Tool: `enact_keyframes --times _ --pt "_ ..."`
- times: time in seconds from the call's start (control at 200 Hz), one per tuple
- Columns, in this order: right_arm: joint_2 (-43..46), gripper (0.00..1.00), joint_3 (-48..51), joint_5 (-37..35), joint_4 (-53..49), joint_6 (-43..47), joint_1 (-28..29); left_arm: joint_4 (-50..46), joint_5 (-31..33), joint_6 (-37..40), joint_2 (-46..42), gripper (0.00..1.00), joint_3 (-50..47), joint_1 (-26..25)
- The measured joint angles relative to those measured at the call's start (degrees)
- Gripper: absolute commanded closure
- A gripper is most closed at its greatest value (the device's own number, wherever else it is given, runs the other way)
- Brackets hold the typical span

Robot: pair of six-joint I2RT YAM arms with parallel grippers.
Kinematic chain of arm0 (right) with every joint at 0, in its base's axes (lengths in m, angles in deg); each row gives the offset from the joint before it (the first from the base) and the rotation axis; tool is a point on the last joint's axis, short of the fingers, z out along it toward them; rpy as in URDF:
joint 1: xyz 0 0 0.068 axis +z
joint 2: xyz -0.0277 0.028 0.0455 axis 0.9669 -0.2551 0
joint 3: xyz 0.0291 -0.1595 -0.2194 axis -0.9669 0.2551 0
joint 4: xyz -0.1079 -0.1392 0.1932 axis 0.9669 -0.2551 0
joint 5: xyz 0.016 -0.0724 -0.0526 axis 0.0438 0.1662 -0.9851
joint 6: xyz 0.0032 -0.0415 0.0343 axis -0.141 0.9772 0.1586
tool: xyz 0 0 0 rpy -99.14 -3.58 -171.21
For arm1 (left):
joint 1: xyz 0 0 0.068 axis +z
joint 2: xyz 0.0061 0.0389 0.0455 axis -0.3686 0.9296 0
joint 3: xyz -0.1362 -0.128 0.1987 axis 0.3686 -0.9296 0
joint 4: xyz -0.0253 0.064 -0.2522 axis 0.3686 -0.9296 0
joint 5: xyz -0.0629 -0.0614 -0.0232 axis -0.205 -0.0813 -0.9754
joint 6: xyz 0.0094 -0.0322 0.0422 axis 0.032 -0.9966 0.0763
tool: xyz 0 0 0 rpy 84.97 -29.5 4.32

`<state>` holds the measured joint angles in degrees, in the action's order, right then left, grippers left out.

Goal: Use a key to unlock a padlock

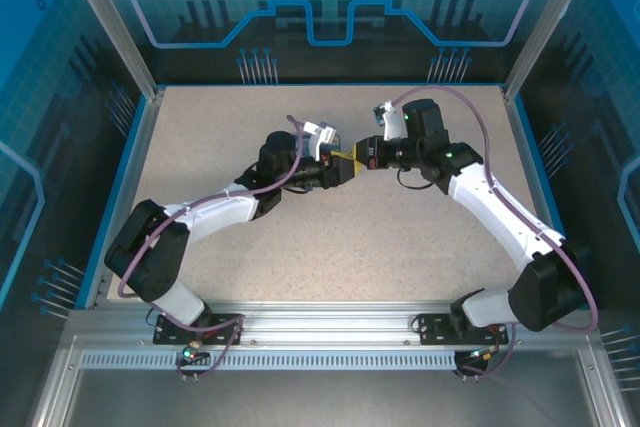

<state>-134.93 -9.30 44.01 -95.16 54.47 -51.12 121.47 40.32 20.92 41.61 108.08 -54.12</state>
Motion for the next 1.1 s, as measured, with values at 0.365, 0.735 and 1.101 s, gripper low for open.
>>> enact_keyframes --times 0.365,0.735,1.101 --pt "10.2 1.00 15.6 -11.7 18.2 25.5 5.1 -16.0 -0.7 -5.8 -15.4 0.47 1.5 11.7" --pt "6.1 1.00 18.1 -21.9 31.2 51.1 12.1 -37.3 -2.0 -17.0 -15.1 0.53 14.6 11.7" --pt "2.0 1.00 15.1 -27.2 31.6 60.6 15.1 -36.3 -5.0 -25.9 -10.2 0.61 14.6 9.7"
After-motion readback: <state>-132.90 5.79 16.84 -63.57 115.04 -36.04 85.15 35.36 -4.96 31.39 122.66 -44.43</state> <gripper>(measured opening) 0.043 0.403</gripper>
